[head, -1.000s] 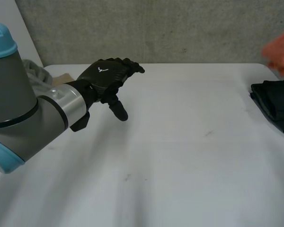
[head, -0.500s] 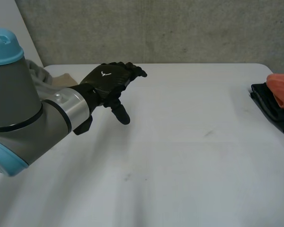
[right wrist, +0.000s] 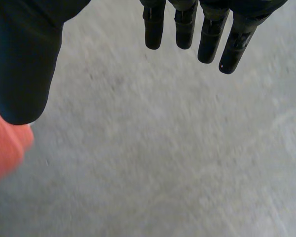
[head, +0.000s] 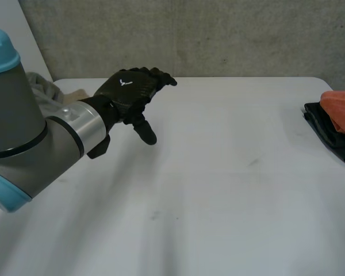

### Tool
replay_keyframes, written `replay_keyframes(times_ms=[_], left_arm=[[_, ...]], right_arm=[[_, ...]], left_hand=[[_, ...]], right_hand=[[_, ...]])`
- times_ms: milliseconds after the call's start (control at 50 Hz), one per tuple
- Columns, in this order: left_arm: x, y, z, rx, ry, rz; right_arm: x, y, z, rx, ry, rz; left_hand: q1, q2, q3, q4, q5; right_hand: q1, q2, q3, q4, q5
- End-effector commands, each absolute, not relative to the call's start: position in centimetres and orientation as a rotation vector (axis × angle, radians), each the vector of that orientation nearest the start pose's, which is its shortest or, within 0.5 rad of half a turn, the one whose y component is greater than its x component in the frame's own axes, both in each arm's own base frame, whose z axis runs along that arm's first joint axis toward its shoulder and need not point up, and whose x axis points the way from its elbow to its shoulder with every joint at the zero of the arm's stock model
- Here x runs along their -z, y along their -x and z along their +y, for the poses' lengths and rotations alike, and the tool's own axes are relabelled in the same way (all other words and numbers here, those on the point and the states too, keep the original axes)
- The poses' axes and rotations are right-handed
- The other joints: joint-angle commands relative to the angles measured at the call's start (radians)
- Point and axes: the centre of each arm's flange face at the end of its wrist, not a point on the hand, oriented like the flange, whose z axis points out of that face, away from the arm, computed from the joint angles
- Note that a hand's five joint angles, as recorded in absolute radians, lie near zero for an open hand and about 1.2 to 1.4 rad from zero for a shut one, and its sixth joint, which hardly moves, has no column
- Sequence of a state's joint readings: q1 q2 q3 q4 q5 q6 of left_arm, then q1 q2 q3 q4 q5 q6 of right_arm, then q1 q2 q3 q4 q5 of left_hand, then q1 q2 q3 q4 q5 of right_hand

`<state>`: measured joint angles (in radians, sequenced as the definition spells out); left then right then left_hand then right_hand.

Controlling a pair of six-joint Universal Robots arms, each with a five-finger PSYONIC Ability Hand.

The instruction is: Fold the laundry.

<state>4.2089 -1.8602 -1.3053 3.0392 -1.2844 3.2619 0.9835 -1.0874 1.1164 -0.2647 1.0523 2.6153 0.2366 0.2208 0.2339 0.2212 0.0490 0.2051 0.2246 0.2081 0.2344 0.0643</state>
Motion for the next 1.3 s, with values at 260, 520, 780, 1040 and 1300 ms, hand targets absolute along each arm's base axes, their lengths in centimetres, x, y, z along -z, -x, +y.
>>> replay_keyframes(times_ms=[260, 520, 780, 1040, 1300], left_arm=[[-28.2, 22.1, -34.4, 2.281, -0.778, 2.039], [-17.8, 14.1, -43.7, 1.849, -0.915, 2.009], [-11.9, 13.7, -46.7, 1.838, -0.981, 2.081], [-20.0, 22.1, -41.1, 2.073, -0.976, 1.939], [-21.3, 35.0, -19.6, 2.324, -1.182, 2.755]], right_arm=[[-23.1, -26.5, -27.3, -2.355, -1.305, -2.077], [-19.3, -26.7, -25.5, -2.287, -1.295, -2.145], [-18.3, -26.6, -25.8, -2.249, -1.296, -2.184], [-18.8, -26.7, -26.2, -2.266, -1.287, -2.153], [-21.4, -24.2, -29.8, -2.267, -0.98, -2.067]], left_hand=[[-0.041, -0.025, -0.038, -0.025, -0.028], [-0.032, -0.016, -0.029, -0.017, -0.019], [0.873, 0.889, 0.875, 0.888, 0.886], [1.16, 1.176, 1.162, 1.175, 1.173], [0.48, 0.496, 0.483, 0.495, 0.493]], right_hand=[[-0.031, -0.05, -0.034, -0.06, -0.064], [-0.031, -0.05, -0.034, -0.06, -0.064], [-0.031, -0.05, -0.034, -0.06, -0.064], [-0.031, -0.05, -0.034, -0.06, -0.064], [-0.031, -0.05, -0.034, -0.06, -0.064]])
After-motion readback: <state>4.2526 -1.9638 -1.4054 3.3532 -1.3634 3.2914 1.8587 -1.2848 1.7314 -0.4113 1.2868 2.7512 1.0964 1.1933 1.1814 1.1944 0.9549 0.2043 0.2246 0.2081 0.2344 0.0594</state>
